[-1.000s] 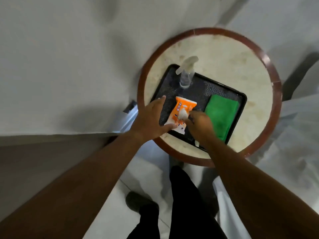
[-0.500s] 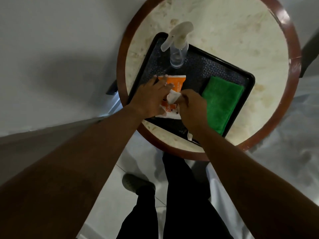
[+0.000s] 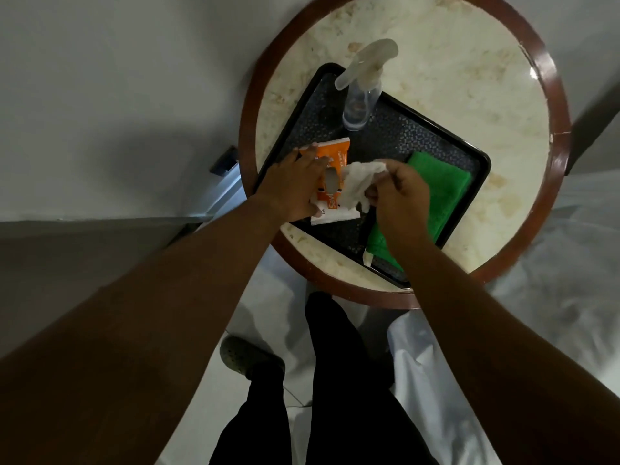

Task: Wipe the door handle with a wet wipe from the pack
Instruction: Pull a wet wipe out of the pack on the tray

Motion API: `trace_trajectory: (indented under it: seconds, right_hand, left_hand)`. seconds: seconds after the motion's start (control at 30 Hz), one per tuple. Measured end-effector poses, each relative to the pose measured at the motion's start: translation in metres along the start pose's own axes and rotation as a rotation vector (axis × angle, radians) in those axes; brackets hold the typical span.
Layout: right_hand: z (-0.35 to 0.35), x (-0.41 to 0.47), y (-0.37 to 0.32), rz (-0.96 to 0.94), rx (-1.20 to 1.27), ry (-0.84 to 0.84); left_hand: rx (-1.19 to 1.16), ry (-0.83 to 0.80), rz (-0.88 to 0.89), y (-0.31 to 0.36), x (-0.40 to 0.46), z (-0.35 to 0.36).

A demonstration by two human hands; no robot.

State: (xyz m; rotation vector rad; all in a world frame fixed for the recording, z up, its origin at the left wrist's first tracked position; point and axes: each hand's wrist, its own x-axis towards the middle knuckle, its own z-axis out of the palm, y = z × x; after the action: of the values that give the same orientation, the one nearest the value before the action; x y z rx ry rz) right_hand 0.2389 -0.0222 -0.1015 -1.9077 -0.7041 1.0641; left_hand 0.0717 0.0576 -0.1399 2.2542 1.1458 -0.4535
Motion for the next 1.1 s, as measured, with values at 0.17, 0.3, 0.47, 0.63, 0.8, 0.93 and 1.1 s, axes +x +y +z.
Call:
trace_trajectory:
  seconds: [0.17,0.3,0.47,0.63,0.8,0.93,1.1]
  right_hand:
    - [0.026,0.010,0.006,-0.072,-0.280,-0.133]
    - [0.046,0.008,0.015,-0.089,-0.185,-0.059]
    - [0.051,-0.006,0.029,-0.088,-0.222,-0.135]
    - [0.033,-0.014,0.013,0.031,-0.200,-0.016]
    - [0.026,-0.053,-0.034,0.125,-0.086,-0.023]
    - [0.062,-0.097,-0.088,0.073,0.076,-0.258]
    - [0.119,-0.167,-0.157,-0.070,0.129,-0.451]
  left_hand:
    - [-0.154,0.034,0.011,-0.013,-0.008,0.010]
    - [-0.181,0.063,-0.008,-0.017,-0.003,0.018]
    - [-0.186,0.094,-0.028,-0.011,-0.001,0.019]
    - [-0.236,0.119,-0.080,-0.008,-0.009,0.006]
    - [-0.687,0.313,-0.302,0.008,-0.061,-0.025]
    - [-1.126,0.394,-0.406,0.010,-0.138,-0.062]
    - [-1.296,0.658,-0.490,-0.030,-0.264,-0.105]
